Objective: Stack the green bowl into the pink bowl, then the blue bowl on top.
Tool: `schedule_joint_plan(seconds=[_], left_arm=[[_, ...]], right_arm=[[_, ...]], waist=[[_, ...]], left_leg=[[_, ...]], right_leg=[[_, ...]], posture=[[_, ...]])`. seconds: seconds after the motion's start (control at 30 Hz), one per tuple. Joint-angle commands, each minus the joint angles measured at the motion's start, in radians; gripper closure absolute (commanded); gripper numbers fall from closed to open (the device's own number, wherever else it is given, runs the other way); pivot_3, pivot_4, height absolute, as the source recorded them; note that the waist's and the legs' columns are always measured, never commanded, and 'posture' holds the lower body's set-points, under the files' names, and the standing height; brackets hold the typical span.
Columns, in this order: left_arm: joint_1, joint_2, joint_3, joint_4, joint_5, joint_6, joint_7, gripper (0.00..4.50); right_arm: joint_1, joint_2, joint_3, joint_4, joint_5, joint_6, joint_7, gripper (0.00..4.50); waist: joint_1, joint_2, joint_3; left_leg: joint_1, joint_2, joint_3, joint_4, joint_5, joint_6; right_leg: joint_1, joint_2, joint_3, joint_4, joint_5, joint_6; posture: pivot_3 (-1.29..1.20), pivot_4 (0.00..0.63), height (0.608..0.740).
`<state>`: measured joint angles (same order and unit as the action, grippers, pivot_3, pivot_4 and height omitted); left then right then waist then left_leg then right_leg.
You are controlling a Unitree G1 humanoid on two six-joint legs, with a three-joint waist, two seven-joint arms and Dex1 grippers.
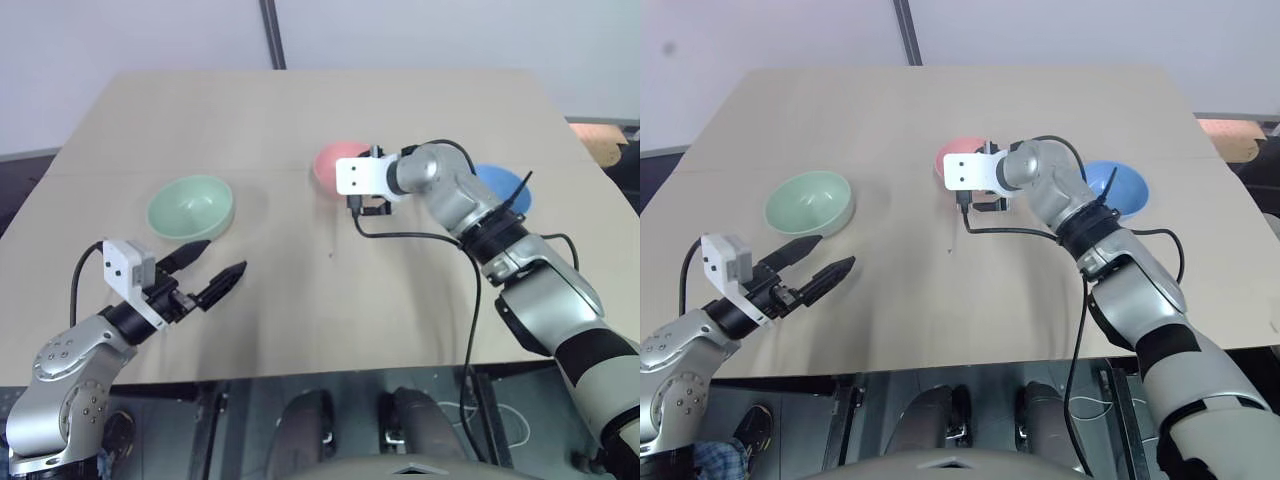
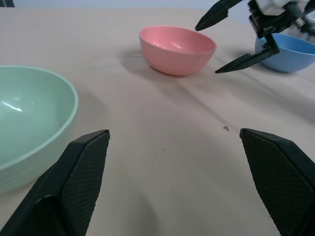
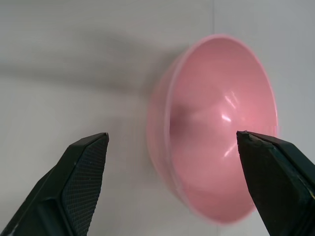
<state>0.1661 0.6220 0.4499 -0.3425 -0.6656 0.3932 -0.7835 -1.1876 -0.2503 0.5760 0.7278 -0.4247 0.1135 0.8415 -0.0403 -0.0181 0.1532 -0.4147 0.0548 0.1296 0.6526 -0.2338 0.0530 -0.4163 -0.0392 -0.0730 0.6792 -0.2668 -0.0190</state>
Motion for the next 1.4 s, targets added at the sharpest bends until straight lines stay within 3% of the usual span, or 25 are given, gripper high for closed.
schedule_joint_plan(seconds=[0.03,0.1,0.13,0.3,0.57,0.9,0.97,1.17,1.37,1.4], left_arm=[[-0.001,0.010,0.003,-0.018,0.002,-0.011,-0.007,0.00],[-0.001,0.010,0.003,-0.018,0.002,-0.011,-0.006,0.00],[-0.002,0.010,0.003,-0.017,0.003,-0.011,-0.005,0.00],[-0.005,0.010,0.002,-0.020,0.001,-0.011,-0.001,0.00],[-0.007,0.007,-0.003,-0.009,0.008,-0.015,-0.003,0.00],[-0.012,0.005,-0.017,-0.011,-0.018,0.019,-0.003,0.00],[0.009,0.014,-0.025,-0.021,-0.012,0.018,-0.023,0.00],[0.016,0.013,-0.027,-0.034,-0.016,0.030,-0.023,0.00],[-0.001,0.016,-0.034,-0.020,-0.009,0.033,-0.030,0.00],[-0.001,0.016,-0.035,-0.017,-0.008,0.031,-0.032,0.00]], right_arm=[[-0.041,0.011,-0.014,0.029,-0.016,-0.045,-0.030,0.79],[-0.043,0.017,-0.017,0.040,-0.020,-0.058,-0.033,1.77],[-0.043,0.019,-0.019,0.045,-0.021,-0.064,-0.033,2.49],[-0.044,0.024,-0.027,0.060,-0.025,-0.089,-0.041,4.47],[-0.013,-0.003,-0.044,-0.061,-0.001,-0.069,0.041,4.47],[0.292,-0.293,0.022,-0.871,0.032,0.270,0.514,4.47],[0.348,-0.299,0.042,-0.977,0.013,0.356,0.524,4.47],[0.392,-0.172,0.069,-1.109,-0.055,0.662,0.443,4.47],[0.393,-0.171,0.114,-1.170,-0.039,0.762,0.435,4.47],[0.390,-0.176,0.118,-1.172,-0.036,0.764,0.431,4.11]], waist=[[-0.001,0.000,0.000],[-0.002,0.000,0.000],[-0.002,0.000,0.000],[-0.003,0.000,0.000],[-0.003,0.001,0.001],[0.005,0.000,0.001],[0.005,0.000,0.000],[0.000,0.000,0.001],[0.008,0.000,0.001],[0.007,0.000,0.001]], left_leg=[[0.000,0.000,0.000,0.000,0.000,0.000],[0.000,0.000,0.000,0.000,0.000,0.000],[0.000,0.000,0.000,0.000,0.000,0.000],[0.000,0.000,0.000,0.000,0.000,0.000],[0.000,0.000,0.000,-0.001,0.000,0.000],[0.000,0.000,-0.002,-0.001,0.000,0.000],[0.000,0.000,-0.003,-0.001,0.000,0.000],[0.001,0.001,-0.005,-0.002,0.002,-0.004],[-0.001,-0.001,-0.010,-0.001,0.000,-0.008],[-0.002,-0.002,-0.010,-0.001,0.000,-0.008]], right_leg=[[0.000,0.000,0.000,0.000,0.000,0.000],[0.000,0.000,0.000,0.000,0.000,0.000],[0.000,0.000,0.000,0.000,0.000,0.000],[0.000,0.000,0.000,0.000,0.000,0.000],[0.000,0.000,0.000,0.000,0.000,0.000],[0.000,-0.001,-0.002,-0.001,0.000,0.000],[0.000,-0.001,-0.003,-0.001,0.000,0.000],[0.000,0.000,-0.004,0.001,0.000,-0.002],[0.000,-0.004,-0.010,-0.001,-0.002,-0.007],[0.000,-0.004,-0.010,-0.001,-0.002,-0.007]], posture=[[0.00,0.150,0.740],[0.00,0.150,0.740],[0.00,0.150,0.740],[0.00,0.150,0.740],[0.00,0.150,0.740],[0.00,0.150,0.740],[0.00,0.150,0.740],[0.00,0.150,0.740],[0.00,0.150,0.740],[0.00,0.150,0.740]])
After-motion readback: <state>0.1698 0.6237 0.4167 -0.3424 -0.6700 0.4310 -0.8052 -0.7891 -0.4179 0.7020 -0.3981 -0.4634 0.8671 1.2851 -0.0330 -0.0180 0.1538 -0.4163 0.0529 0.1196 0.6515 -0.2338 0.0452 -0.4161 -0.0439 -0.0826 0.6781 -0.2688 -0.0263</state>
